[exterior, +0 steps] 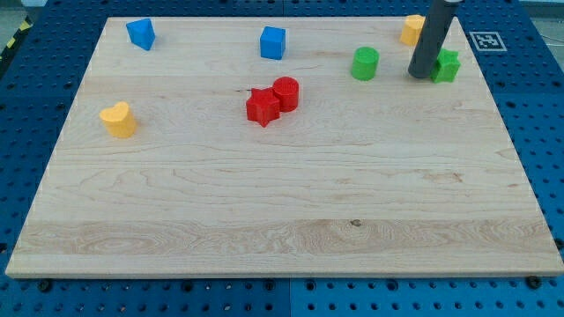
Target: Drag the green circle diagonally top left to the red star
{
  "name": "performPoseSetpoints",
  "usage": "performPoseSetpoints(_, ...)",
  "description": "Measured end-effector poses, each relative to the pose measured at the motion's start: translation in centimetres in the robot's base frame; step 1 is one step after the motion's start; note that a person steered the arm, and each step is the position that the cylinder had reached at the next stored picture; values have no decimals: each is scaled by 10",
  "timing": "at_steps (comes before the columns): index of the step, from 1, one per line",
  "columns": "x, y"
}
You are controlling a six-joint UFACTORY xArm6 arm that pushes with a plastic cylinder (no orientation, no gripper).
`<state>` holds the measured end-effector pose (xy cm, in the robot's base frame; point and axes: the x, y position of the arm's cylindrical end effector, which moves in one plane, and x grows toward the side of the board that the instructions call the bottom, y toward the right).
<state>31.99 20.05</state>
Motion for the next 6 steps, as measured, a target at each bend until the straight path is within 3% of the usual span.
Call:
performPoseSetpoints(3,-7,-120)
performPoseSetpoints(4,-7,-122)
performPoseSetpoints(6,-6,-228)
